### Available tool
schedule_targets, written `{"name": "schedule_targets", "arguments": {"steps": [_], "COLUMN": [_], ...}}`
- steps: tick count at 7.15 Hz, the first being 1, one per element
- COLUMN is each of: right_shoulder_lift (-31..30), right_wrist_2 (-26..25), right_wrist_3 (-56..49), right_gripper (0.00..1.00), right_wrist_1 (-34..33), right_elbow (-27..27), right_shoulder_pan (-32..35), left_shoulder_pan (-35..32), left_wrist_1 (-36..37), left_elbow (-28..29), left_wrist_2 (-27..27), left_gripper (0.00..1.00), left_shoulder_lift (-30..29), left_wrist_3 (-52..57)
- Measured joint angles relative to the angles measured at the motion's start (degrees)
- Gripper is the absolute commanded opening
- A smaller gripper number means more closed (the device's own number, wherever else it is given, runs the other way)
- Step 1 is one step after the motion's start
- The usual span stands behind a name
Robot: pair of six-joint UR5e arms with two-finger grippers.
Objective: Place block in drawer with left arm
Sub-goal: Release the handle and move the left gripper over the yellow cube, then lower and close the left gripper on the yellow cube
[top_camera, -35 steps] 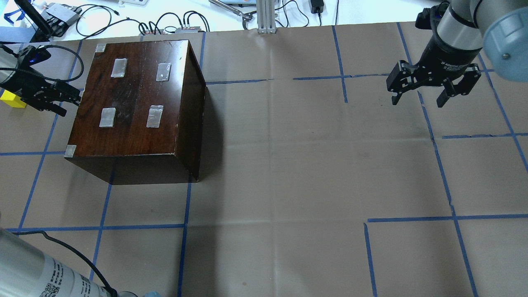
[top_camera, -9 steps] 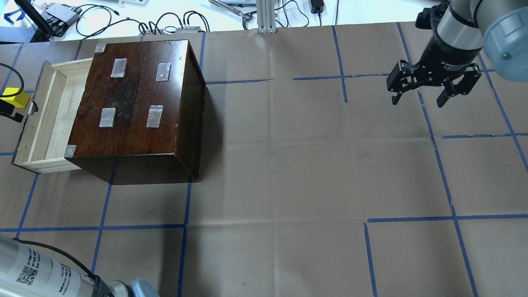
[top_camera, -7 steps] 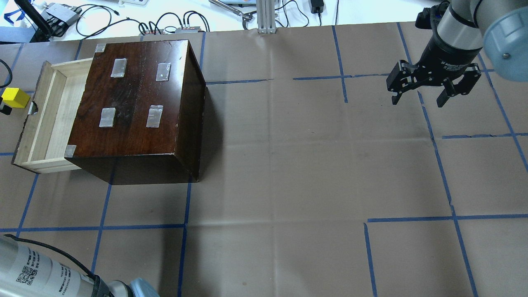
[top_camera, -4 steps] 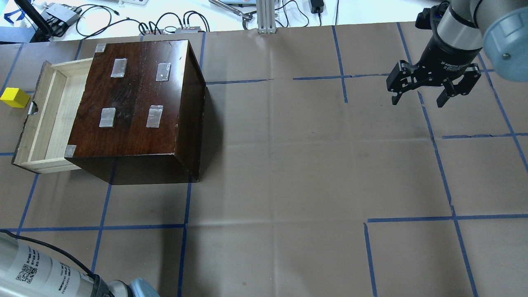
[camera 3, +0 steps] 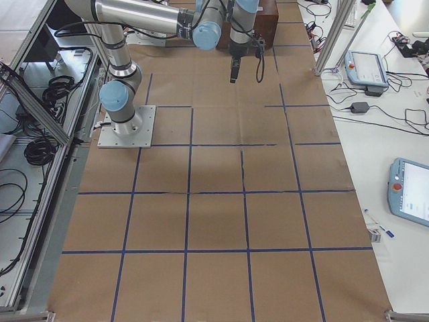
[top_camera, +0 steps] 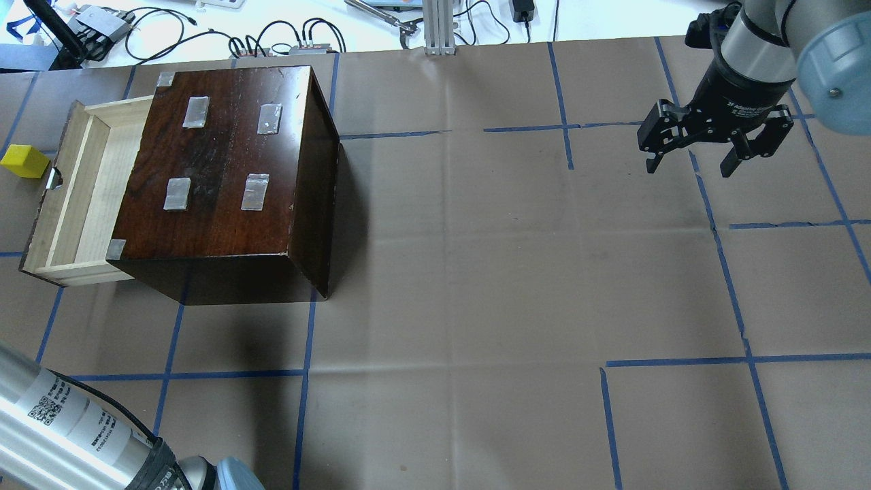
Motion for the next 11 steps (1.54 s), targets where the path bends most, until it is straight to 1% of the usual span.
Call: {"name": "schedule_targets", "arguments": {"steps": [2, 3, 4, 7, 9, 10, 11], "right_shoulder_lift": [0.0, 0.0, 0.0, 0.0, 0.0, 0.0, 0.0], "right_wrist_2": [0.0, 0.0, 0.0, 0.0, 0.0, 0.0, 0.0], "right_wrist_3": [0.0, 0.0, 0.0, 0.0, 0.0, 0.0, 0.0], "right_gripper": [1.0, 1.0, 1.0, 1.0, 1.0, 1.0, 1.0], "right_wrist_1": [0.0, 0.0, 0.0, 0.0, 0.0, 0.0, 0.0], "right_elbow": [-0.03, -0.04, -0.06, -0.05, -0.01, 0.0, 0.0], "right_shoulder_pan": [0.0, 0.0, 0.0, 0.0, 0.0, 0.0, 0.0], "left_shoulder_pan": [0.03, -0.04, -0.13, -0.15, -0.12, -0.12, -0.13], "left_wrist_1": [-3.14, -4.12, -4.52, -4.44, -3.92, -3.77, -3.71], "left_elbow": [10.18, 13.86, 15.98, 17.07, 17.17, 17.25, 17.33], "left_wrist_2": [-0.07, -0.1, -0.12, 0.01, -0.07, -0.13, -0.18], "left_gripper": [0.99, 0.99, 0.99, 0.99, 0.96, 0.93, 0.83], "left_shoulder_lift": [-7.33, -10.41, -13.06, -17.36, -19.14, -19.69, -20.0], "left_wrist_3": [0.06, 0.01, -0.11, -0.25, -0.51, -0.7, -0.98]}}
